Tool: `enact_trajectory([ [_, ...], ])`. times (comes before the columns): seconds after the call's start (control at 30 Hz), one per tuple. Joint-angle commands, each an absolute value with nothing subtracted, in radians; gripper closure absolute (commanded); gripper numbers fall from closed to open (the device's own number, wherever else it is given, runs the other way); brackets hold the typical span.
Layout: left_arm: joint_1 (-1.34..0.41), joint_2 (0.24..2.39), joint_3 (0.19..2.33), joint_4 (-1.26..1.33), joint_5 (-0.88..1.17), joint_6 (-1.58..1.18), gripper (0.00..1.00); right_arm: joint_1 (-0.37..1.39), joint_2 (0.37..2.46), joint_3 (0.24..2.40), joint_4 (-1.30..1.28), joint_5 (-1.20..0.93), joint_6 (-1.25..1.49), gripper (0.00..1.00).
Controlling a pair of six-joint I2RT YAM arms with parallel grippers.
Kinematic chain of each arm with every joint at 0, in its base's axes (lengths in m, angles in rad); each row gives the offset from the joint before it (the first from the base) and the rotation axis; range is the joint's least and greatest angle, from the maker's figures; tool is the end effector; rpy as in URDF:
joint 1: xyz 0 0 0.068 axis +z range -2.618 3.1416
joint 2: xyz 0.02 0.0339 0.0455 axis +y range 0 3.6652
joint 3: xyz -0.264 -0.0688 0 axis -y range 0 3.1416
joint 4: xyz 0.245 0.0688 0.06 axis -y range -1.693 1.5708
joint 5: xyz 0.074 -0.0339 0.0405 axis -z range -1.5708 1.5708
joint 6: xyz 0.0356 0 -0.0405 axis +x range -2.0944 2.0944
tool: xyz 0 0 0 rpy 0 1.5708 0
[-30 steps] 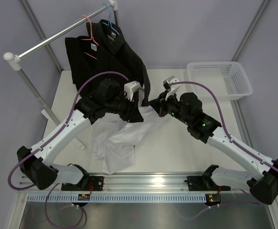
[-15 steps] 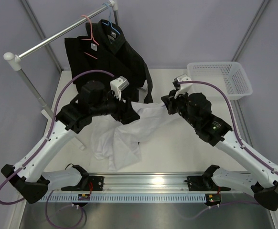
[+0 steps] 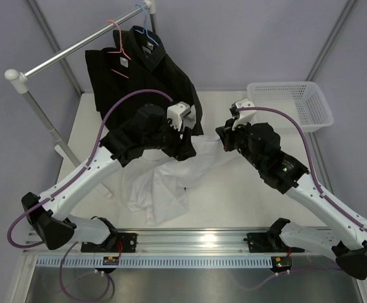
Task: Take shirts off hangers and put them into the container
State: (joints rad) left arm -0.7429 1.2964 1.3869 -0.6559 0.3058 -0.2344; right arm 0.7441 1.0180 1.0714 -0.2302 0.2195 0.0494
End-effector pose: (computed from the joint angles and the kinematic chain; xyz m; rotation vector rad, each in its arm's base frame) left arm 0.1976 -0.1961 0.3917 0.7454 2.1155 -0.8810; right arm 0.1744 0.1500 0.3920 -0.4444 1.7022 0.3887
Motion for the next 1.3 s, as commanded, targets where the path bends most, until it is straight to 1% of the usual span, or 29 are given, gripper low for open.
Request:
enact_trajectory([
  [0.0, -0.758, 1.334, 1.457, -0.624, 0.272, -0.227, 0.41, 0.744, 0.989, 1.104, -0.202, 0.252, 0.029, 1.0],
  [0.03, -0.758, 1.342, 1.46, -0.624, 0.27, -0.227, 0.45, 0.742, 0.989, 1.101, -0.204, 0.252, 0.026, 1.0],
  [0.07, -0.759, 1.354, 1.468, -0.624, 0.27, -0.227, 0.53, 0.744, 0.989, 1.097, -0.204, 0.255, 0.025, 1.0],
  [0.17, -0.764, 1.365, 1.473, -0.624, 0.278, -0.23, 0.64, 0.742, 0.983, 1.091, -0.201, 0.256, 0.025, 1.0],
  [0.2, -0.765, 1.367, 1.473, -0.623, 0.275, -0.23, 0.72, 0.744, 0.98, 1.088, -0.196, 0.256, 0.025, 1.0],
  [0.23, -0.765, 1.367, 1.473, -0.624, 0.273, -0.229, 0.77, 0.742, 0.98, 1.086, -0.196, 0.256, 0.026, 1.0],
  [0.3, -0.765, 1.358, 1.471, -0.624, 0.259, -0.224, 0.81, 0.744, 0.982, 1.085, -0.201, 0.262, 0.023, 1.0],
  [0.4, -0.765, 1.342, 1.468, -0.624, 0.244, -0.216, 0.82, 0.744, 0.982, 1.075, -0.201, 0.276, 0.023, 1.0],
  [0.43, -0.765, 1.338, 1.467, -0.624, 0.239, -0.213, 0.86, 0.742, 0.98, 1.072, -0.199, 0.278, 0.023, 1.0],
  [0.5, -0.765, 1.327, 1.465, -0.624, 0.229, -0.207, 0.89, 0.742, 0.979, 1.065, -0.199, 0.284, 0.023, 1.0],
  [0.57, -0.765, 1.319, 1.462, -0.624, 0.224, -0.206, 0.94, 0.742, 0.977, 1.06, -0.201, 0.29, 0.026, 1.0],
  [0.63, -0.765, 1.313, 1.457, -0.623, 0.209, -0.201, 0.95, 0.742, 0.976, 1.055, -0.207, 0.314, 0.034, 1.0],
  [0.7, -0.765, 1.293, 1.448, -0.624, 0.172, -0.192, 0.99, 0.744, 0.977, 1.054, -0.224, 0.369, 0.037, 1.0],
  [0.73, -0.765, 1.283, 1.444, -0.626, 0.157, -0.187, 1.0, 0.742, 0.979, 1.051, -0.227, 0.392, 0.037, 1.0],
  [0.77, -0.765, 1.27, 1.43, -0.626, 0.141, -0.186, 1.0, 0.742, 0.98, 1.049, -0.238, 0.455, 0.037, 1.0],
  [0.93, -0.765, 1.145, 1.37, -0.63, 0.016, -0.164, 1.0, 0.73, 0.994, 1.058, -0.287, 0.598, 0.038, 1.0],
  [0.97, -0.764, 1.125, 1.358, -0.637, -0.01, -0.161, 1.0, 0.707, 0.989, 1.06, -0.304, 0.594, 0.044, 1.0],
  [1.0, -0.764, 1.103, 1.333, -0.644, -0.087, -0.161, 1.0, 0.697, 0.985, 1.065, -0.311, 0.585, 0.052, 1.0],
  [1.1, -0.764, 1.031, 1.281, -0.657, -0.175, -0.167, 1.0, 0.666, 0.94, 1.072, -0.327, 0.546, 0.077, 1.0],
  [1.17, -0.764, 0.99, 1.209, -0.657, -0.172, -0.189, 1.0, 0.664, 0.904, 1.084, -0.337, 0.523, 0.075, 1.0],
  [1.27, -0.764, 0.962, 1.122, -0.655, -0.112, -0.238, 1.0, 0.664, 0.867, 1.127, -0.363, 0.508, 0.089, 1.0],
])
